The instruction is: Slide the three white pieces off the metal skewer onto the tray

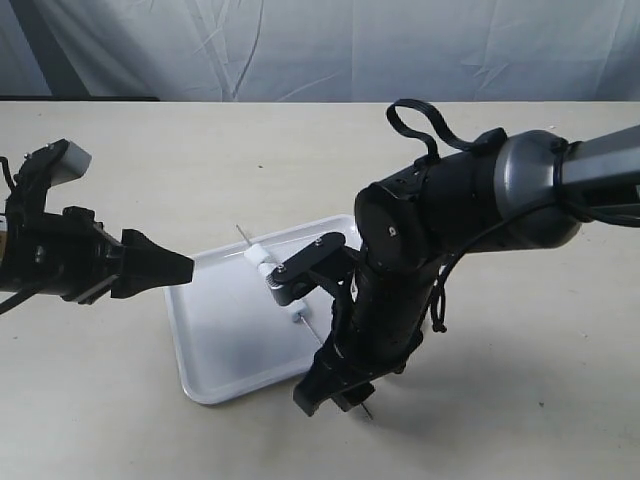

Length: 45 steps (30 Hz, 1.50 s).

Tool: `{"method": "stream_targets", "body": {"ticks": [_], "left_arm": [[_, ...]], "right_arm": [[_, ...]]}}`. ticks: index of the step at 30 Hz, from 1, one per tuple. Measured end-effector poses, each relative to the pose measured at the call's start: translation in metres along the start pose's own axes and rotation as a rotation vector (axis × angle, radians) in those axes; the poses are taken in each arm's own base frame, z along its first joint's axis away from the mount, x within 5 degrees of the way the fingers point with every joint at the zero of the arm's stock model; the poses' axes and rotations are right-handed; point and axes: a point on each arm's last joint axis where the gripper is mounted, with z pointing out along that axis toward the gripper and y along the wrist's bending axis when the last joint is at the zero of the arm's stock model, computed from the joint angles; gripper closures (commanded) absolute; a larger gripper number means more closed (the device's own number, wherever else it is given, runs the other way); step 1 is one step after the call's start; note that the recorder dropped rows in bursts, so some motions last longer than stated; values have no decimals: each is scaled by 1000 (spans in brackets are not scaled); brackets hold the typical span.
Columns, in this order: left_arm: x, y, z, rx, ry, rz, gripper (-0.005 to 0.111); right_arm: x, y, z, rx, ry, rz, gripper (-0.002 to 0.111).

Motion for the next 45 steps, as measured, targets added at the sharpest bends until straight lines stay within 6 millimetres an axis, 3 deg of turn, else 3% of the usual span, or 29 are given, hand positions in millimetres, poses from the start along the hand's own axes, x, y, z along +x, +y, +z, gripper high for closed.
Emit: {"method": "stream_targets", "body": {"ticks": [5, 11, 14, 18, 22, 25, 45], "left_arm": [[0, -1, 0, 8, 2, 0, 52], [0, -2, 0, 21, 5, 0, 52], [0, -2, 0, 23, 5, 0, 52], [0, -2, 0, 23, 5, 0, 52], [0, -2, 0, 23, 3, 2, 52], [0, -2, 0, 23, 3, 2, 52], [-5, -6, -2, 45, -7, -9, 52]], "right_arm": [[-1, 14, 2, -2, -14, -40, 57], [-1, 12, 3, 23, -18, -11, 57], [2, 10, 20, 30, 65, -3, 59], [0, 10, 21, 30, 74, -1, 65], [0, 9, 21, 40, 75, -6, 80], [0, 8, 21, 46, 73, -13, 109], [-2, 13, 22, -8, 52, 56, 109]]}}
